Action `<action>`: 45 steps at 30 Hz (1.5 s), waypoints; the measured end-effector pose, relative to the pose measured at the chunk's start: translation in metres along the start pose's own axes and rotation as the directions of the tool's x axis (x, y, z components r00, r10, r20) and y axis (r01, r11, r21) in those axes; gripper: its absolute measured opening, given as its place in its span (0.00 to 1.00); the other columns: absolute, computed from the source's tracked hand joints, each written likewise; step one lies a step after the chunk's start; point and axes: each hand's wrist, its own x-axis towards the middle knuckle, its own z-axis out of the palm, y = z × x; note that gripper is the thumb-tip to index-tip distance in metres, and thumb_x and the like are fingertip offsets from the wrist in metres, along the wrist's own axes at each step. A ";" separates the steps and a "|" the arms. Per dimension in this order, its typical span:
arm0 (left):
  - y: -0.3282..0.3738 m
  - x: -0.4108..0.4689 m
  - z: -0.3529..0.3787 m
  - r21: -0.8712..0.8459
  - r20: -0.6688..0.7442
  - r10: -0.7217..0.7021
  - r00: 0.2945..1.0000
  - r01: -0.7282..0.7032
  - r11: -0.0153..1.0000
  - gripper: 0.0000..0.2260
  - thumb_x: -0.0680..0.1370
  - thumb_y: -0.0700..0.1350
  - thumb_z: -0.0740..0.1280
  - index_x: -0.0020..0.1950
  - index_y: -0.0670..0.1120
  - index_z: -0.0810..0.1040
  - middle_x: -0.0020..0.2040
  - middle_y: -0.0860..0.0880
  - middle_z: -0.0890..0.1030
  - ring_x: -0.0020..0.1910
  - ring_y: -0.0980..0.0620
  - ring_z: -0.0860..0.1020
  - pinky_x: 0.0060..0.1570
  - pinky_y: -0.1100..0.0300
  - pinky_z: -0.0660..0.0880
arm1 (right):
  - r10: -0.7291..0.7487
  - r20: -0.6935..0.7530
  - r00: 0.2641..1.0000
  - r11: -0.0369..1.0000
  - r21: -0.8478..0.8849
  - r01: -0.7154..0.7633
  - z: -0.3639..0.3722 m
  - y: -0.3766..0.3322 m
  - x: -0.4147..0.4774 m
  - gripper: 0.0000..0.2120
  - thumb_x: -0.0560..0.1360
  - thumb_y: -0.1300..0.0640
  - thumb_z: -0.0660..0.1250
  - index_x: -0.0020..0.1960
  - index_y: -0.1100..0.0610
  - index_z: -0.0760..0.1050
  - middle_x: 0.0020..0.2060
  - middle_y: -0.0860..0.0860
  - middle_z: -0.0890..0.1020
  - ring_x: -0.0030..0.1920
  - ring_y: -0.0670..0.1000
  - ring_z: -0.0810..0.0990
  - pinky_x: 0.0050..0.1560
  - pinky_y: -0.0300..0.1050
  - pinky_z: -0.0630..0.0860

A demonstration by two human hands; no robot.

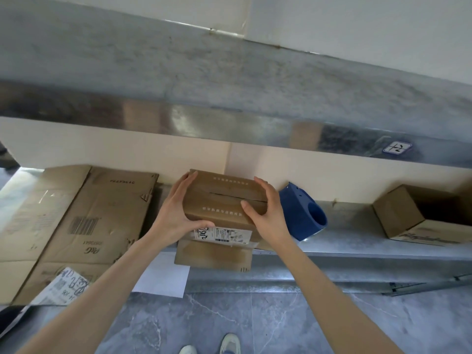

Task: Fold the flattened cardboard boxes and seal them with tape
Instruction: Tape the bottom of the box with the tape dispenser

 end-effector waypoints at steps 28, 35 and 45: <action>0.017 0.025 -0.011 0.332 -0.105 0.215 0.971 -0.169 0.928 0.31 0.67 0.55 0.80 0.68 0.51 0.76 0.72 0.54 0.71 0.70 0.49 0.68 0.67 0.46 0.68 | 0.054 0.167 0.984 0.995 -0.086 -0.040 -0.039 -0.006 0.045 0.21 0.74 0.46 0.73 0.65 0.39 0.71 0.74 0.42 0.59 0.66 0.38 0.61 0.63 0.35 0.60; 0.043 0.009 0.025 0.436 -0.291 0.209 0.934 -0.065 0.898 0.28 0.70 0.66 0.66 0.63 0.50 0.81 0.68 0.53 0.76 0.69 0.47 0.71 0.68 0.44 0.65 | -0.083 0.371 0.925 0.975 -0.160 0.151 -0.061 0.002 0.072 0.21 0.78 0.47 0.69 0.69 0.46 0.72 0.70 0.44 0.65 0.68 0.39 0.62 0.56 0.20 0.56; 0.103 -0.007 0.145 -0.033 -0.676 -0.258 0.690 0.322 0.946 0.36 0.73 0.61 0.73 0.75 0.47 0.66 0.79 0.49 0.53 0.79 0.44 0.52 0.74 0.44 0.58 | -0.248 0.524 0.815 0.937 -0.083 0.338 -0.079 0.021 0.084 0.21 0.75 0.46 0.72 0.67 0.45 0.73 0.62 0.47 0.70 0.59 0.43 0.73 0.53 0.24 0.66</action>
